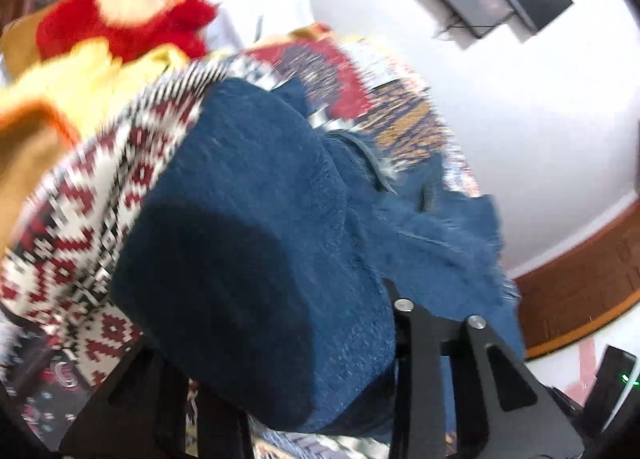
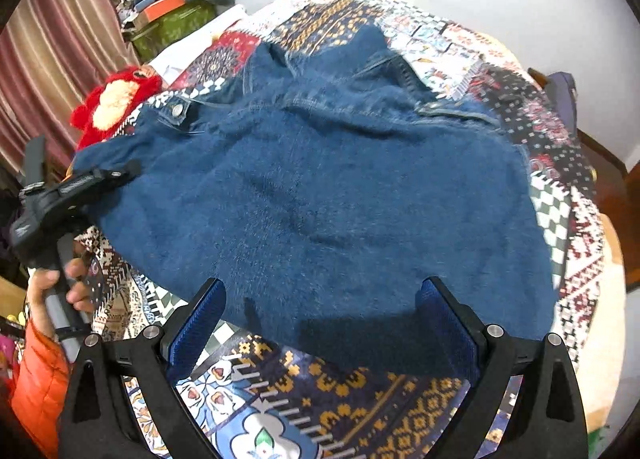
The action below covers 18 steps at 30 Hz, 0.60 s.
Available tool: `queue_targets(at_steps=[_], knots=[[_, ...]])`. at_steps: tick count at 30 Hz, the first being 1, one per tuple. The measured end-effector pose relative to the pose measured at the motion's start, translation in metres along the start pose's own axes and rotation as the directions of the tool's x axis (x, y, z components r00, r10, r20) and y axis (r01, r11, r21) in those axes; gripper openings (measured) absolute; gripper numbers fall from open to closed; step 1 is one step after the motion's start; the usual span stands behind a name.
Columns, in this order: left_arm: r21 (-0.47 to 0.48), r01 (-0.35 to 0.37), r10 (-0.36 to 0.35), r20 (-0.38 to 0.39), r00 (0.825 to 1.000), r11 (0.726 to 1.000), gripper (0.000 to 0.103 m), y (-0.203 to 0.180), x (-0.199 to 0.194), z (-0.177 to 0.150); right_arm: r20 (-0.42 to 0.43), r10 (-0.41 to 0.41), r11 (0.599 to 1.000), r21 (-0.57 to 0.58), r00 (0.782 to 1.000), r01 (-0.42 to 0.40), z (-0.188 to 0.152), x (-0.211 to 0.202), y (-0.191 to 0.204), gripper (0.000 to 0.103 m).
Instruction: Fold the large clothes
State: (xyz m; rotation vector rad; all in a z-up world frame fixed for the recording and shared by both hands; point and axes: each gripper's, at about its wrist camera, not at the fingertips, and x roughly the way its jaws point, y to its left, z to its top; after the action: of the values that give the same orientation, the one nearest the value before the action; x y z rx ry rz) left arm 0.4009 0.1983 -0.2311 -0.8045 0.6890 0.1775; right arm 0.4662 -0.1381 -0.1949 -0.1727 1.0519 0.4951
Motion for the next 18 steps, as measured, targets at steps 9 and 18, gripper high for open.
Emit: queue_targets(at_steps=[9,18], knots=[[0.271,-0.111,0.048,0.230,0.972,0.956,0.031,-0.049,-0.106,0.014,0.066,0.052,0.996,-0.072,0.996,-0.047,0.005,-0.025,0.052,0.097],[0.402,-0.263,0.149,0.293,0.944,0.877,0.031,-0.055,-0.115,0.000,-0.105,0.183,0.968,-0.153,0.977,-0.198,0.009,0.054,0.139,0.097]])
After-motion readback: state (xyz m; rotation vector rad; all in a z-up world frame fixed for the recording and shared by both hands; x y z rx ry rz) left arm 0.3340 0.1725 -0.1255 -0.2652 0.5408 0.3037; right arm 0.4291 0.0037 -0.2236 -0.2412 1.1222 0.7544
